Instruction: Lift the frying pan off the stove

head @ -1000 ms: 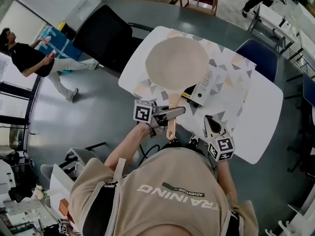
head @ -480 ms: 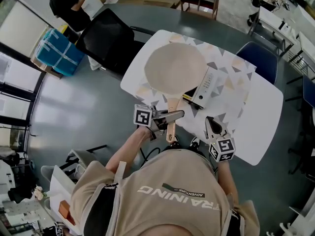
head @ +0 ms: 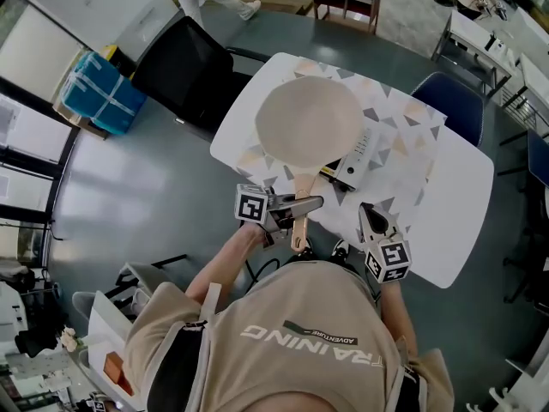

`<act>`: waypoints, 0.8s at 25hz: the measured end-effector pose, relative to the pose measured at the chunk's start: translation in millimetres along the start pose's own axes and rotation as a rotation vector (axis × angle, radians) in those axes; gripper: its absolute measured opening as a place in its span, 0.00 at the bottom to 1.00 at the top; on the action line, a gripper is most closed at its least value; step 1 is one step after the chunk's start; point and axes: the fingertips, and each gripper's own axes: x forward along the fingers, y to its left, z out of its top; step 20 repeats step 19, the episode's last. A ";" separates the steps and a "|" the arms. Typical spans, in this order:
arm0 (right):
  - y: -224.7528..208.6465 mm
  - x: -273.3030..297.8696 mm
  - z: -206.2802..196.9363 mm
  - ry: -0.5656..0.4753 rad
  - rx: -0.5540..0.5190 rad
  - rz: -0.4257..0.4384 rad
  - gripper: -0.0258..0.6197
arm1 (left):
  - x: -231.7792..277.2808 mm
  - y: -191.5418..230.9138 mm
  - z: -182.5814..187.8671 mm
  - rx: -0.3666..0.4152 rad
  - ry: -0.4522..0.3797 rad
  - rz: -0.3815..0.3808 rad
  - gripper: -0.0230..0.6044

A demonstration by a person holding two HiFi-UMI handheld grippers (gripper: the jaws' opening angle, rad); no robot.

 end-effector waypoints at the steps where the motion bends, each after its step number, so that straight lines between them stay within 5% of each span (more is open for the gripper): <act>1: 0.7 0.0 1.1 0.000 -0.002 0.001 0.04 | 0.0 -0.7 0.2 -0.001 0.001 -0.003 0.25; 20: 1.2 -5.1 -3.4 0.010 -0.006 0.001 0.04 | 5.4 -5.6 -3.3 0.012 0.026 -0.019 0.25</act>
